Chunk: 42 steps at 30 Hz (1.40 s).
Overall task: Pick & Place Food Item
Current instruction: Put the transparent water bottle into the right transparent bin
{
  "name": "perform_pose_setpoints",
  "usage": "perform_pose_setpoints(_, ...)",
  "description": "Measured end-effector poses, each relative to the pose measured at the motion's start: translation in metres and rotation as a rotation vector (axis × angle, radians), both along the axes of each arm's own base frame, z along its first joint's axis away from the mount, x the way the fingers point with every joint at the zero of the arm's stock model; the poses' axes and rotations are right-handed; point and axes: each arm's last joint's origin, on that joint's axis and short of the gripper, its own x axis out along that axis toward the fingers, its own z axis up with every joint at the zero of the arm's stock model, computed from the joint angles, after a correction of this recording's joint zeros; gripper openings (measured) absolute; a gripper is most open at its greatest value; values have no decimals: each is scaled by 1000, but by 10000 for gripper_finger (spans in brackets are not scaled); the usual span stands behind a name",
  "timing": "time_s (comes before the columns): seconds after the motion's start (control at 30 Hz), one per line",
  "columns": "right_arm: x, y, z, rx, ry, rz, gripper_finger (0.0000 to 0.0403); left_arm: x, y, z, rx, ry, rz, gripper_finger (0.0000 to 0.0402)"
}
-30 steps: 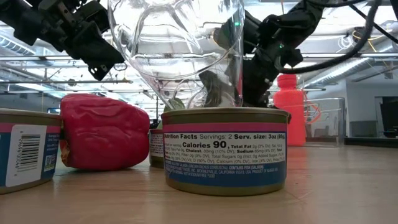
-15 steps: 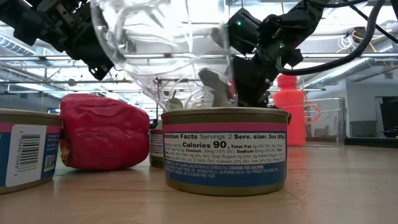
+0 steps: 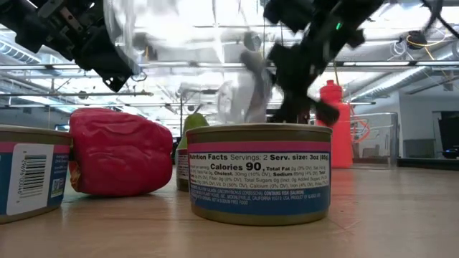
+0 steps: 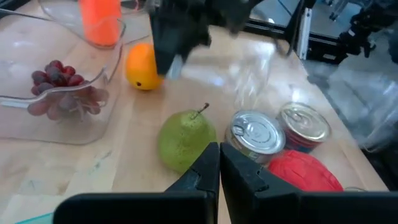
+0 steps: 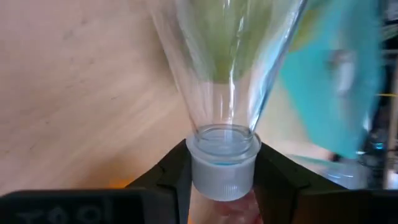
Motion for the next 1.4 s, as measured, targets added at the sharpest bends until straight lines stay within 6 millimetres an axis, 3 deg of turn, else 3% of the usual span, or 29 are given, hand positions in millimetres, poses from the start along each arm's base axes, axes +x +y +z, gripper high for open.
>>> perform_pose_setpoints(0.17, -25, 5, 55, 5, -163, -55, 120, 0, -1, 0, 11, -3, -25, 19)
perform_pose_setpoints(0.3, -50, -2, 117, 72, -355, -120, 120, 0, -2, 0, 20, -8, -42, 19)
perform_pose_setpoints(0.43, -80, -26, 179, 1, -486, -391, 120, 0, -4, 1, 29, -14, -58, 19)
perform_pose_setpoints(0.57, -107, -54, 219, -237, -407, -727, 120, 0, -7, 1, 31, -25, -73, 19)
perform_pose_setpoints(0.7, -127, -70, 253, -208, -462, -828, 120, 1, -9, 2, 37, -39, -85, 19)
perform_pose_setpoints(0.9, -138, -80, 252, -349, -326, -900, 120, 1, -10, 3, 43, -42, -85, 19)
perform_pose_setpoints(1.03, -137, -74, 245, -209, -314, -807, 120, 1, -10, 3, 62, -46, -95, 19)
perform_pose_setpoints(1.1, -130, -69, 235, -195, -279, -755, 120, 1, -10, 3, 76, -49, -97, 19)
perform_pose_setpoints(1.23, -119, -54, 208, -327, -139, -646, 120, 1, -9, 3, 88, -47, -65, 19)
perform_pose_setpoints(1.4, -106, -29, 181, -406, -128, -547, 120, 2, -9, 4, 87, -59, -43, 19)
